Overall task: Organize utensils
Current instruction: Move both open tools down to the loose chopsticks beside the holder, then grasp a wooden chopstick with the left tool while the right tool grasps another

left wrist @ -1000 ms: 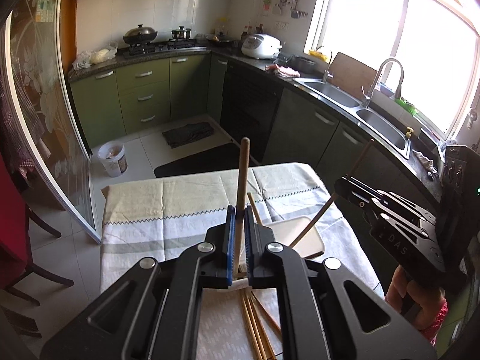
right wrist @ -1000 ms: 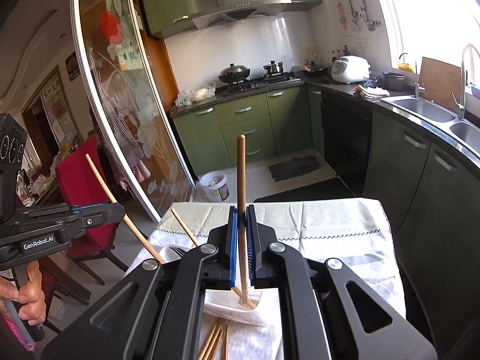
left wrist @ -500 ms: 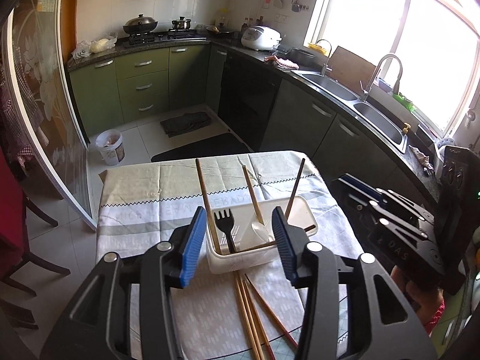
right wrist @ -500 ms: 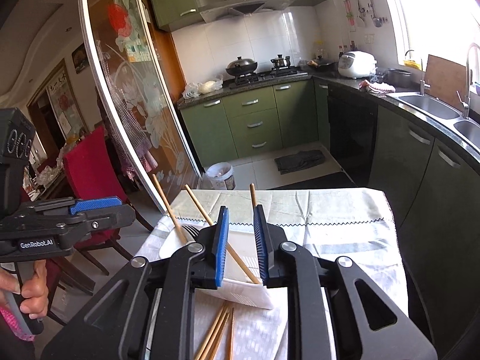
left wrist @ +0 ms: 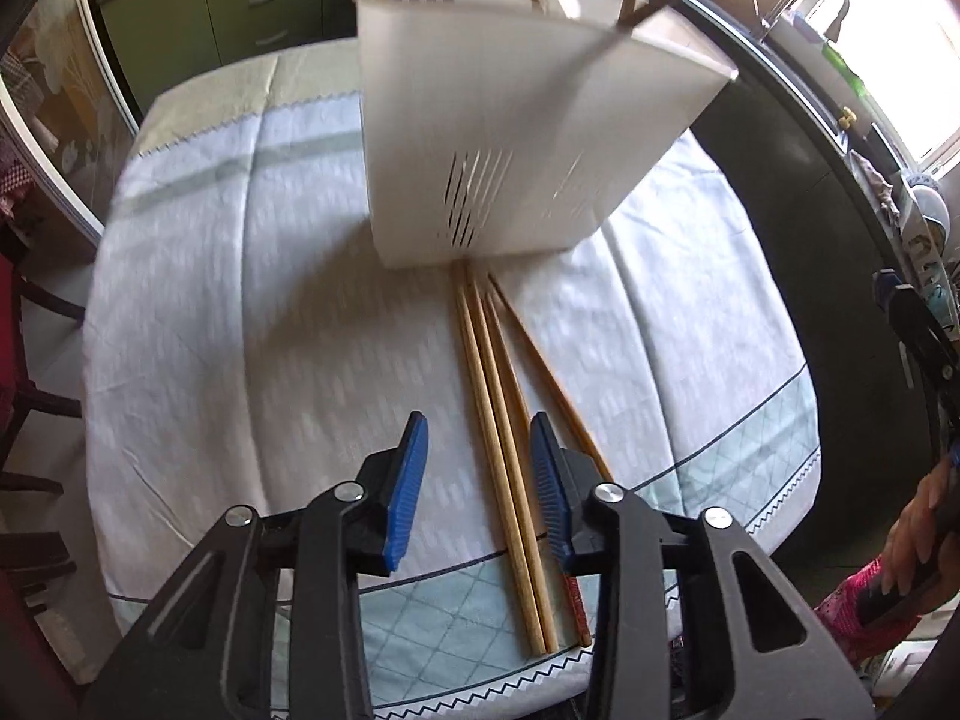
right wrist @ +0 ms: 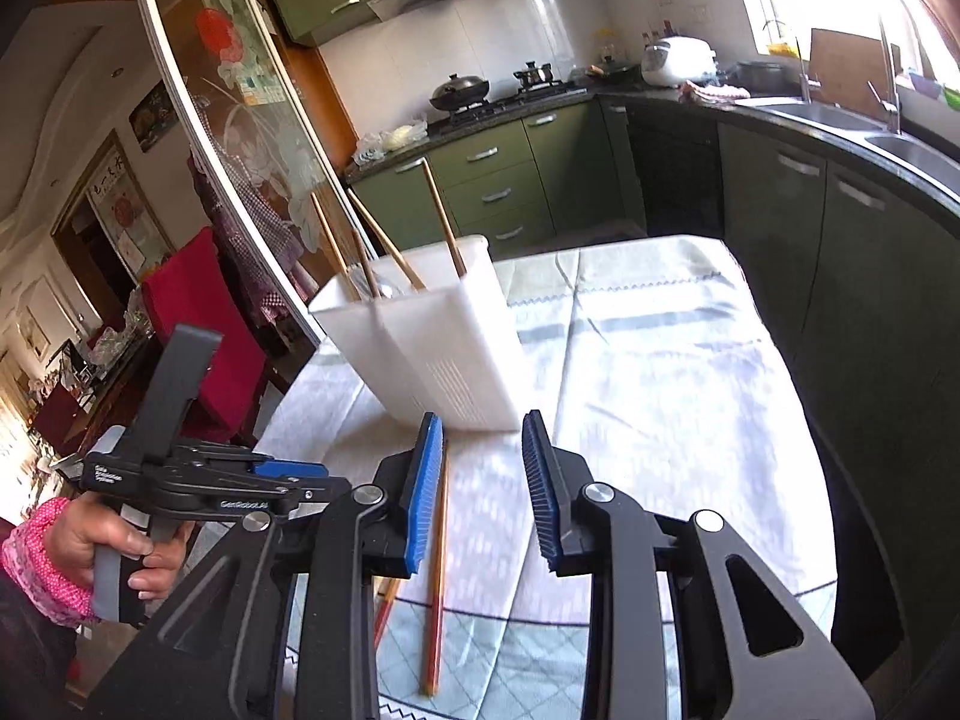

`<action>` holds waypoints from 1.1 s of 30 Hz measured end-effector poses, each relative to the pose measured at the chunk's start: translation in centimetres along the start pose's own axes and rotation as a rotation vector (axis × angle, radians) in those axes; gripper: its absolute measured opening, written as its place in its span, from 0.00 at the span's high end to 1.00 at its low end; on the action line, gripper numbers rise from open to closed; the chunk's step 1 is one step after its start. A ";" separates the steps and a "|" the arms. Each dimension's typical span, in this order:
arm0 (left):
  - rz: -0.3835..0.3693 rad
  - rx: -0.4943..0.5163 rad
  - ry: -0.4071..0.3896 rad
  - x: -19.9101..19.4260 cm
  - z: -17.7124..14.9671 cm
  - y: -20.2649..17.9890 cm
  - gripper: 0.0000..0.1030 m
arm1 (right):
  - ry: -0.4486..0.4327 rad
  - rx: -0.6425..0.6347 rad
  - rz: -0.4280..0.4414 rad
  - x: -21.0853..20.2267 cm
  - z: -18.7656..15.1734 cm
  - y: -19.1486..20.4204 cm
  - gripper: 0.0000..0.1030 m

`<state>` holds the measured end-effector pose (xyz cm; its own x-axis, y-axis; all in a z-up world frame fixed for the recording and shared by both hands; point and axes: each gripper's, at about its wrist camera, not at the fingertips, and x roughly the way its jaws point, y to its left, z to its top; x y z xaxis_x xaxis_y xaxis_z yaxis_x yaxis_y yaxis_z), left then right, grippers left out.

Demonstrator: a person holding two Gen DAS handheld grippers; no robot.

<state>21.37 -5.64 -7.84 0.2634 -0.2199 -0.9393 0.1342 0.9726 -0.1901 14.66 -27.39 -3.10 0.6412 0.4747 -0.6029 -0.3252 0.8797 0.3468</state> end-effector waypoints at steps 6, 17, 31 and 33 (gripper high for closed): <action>0.035 -0.018 0.057 3.2 0.4 -0.1 0.75 | 0.037 0.076 0.019 0.4 -2.9 -2.6 0.73; 0.093 0.006 0.101 5.5 1.1 -1.9 0.75 | 0.064 0.129 0.033 1.6 -3.2 -3.9 0.72; 0.141 0.038 0.129 7.7 1.4 -2.8 0.89 | 0.188 -0.017 0.031 5.8 -3.6 0.4 0.66; 0.143 0.031 0.127 7.5 1.2 -2.0 0.90 | 0.235 -0.073 0.025 7.6 -4.0 1.7 0.66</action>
<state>24.28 -9.34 -14.19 0.1596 -0.0659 -0.9850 0.1335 0.9900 -0.0446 16.21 -22.20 -9.96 0.4554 0.4821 -0.7485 -0.3936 0.8631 0.3164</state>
